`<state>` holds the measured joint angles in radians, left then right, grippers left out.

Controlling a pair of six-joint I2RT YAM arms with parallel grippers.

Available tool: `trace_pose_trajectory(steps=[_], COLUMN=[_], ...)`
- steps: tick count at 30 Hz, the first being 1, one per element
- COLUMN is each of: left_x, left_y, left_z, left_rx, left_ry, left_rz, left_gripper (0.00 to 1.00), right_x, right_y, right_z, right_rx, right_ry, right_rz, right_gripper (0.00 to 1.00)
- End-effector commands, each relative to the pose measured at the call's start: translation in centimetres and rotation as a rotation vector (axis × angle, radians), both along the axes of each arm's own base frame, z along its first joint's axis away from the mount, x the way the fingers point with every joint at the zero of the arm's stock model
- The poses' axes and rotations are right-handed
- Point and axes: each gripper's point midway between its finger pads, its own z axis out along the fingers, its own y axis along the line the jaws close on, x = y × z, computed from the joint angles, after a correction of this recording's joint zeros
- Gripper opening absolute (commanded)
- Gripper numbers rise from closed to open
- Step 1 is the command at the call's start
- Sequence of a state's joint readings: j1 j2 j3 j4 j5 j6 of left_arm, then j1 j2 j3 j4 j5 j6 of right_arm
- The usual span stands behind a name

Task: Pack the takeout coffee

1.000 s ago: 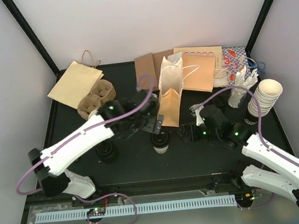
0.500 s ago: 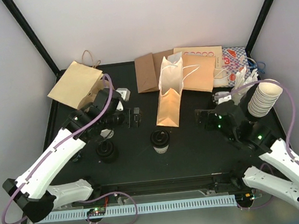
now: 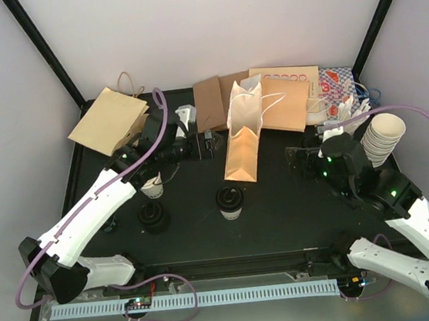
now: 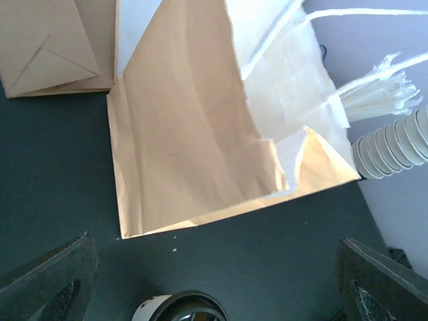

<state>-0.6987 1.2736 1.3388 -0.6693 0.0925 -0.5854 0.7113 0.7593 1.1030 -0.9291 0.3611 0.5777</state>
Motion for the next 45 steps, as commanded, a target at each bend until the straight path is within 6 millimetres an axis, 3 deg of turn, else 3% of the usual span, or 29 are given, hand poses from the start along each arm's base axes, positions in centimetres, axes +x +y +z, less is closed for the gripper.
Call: trace_pose_trajectory(steps=[1, 6, 9, 13, 16, 20, 27, 41, 45], left_x=[1.1, -0.2, -2.2, -5.1, -6.8, -7.8, -9.4, -8.6, -8.6], left_y=[-1.2, -0.8, -0.2, 1.3, 1.4, 0.2, -3.6, -4.7, -5.1], left_z=[0.9, -0.2, -3.0, -7.2, -10.1, -12.4, -13.5, -15.7, -15.9], left_rx=[-0.188, -0.138, -0.027, 0.252, 0.385, 0.463, 0.559, 0.669, 0.671], left_ry=[0.014, 0.051, 0.096, 0.097, 0.117, 0.148, 0.111, 0.151, 0.157], left_rz=[-0.031, -0.078, -0.105, -0.09, -0.107, -0.154, -0.236, -0.249, -0.256], left_gripper=[0.99, 0.99, 0.99, 0.99, 0.99, 0.99, 0.99, 0.92, 0.85], right_x=[-1.0, -2.7, -3.1, -2.9, -2.5, -2.1, -1.7, -2.0, -1.8], right_y=[1.4, 4.6, 5.3, 5.8, 6.1, 6.4, 5.9, 5.6, 5.6], right_z=[-1.0, -5.9, -9.3, -11.3, -11.8, -12.0, -12.5, -12.6, -12.6], right_rx=[-0.003, 0.003, 0.013, 0.036, 0.029, 0.029, 0.004, 0.027, 0.019], right_ry=[0.053, 0.212, 0.279, 0.286, 0.285, 0.289, 0.28, 0.274, 0.27], right_rz=[0.108, 0.292, 0.306, 0.31, 0.306, 0.305, 0.276, 0.264, 0.264], right_gripper=[1.0, 1.0, 0.99, 0.99, 1.0, 0.99, 1.0, 1.0, 1.0])
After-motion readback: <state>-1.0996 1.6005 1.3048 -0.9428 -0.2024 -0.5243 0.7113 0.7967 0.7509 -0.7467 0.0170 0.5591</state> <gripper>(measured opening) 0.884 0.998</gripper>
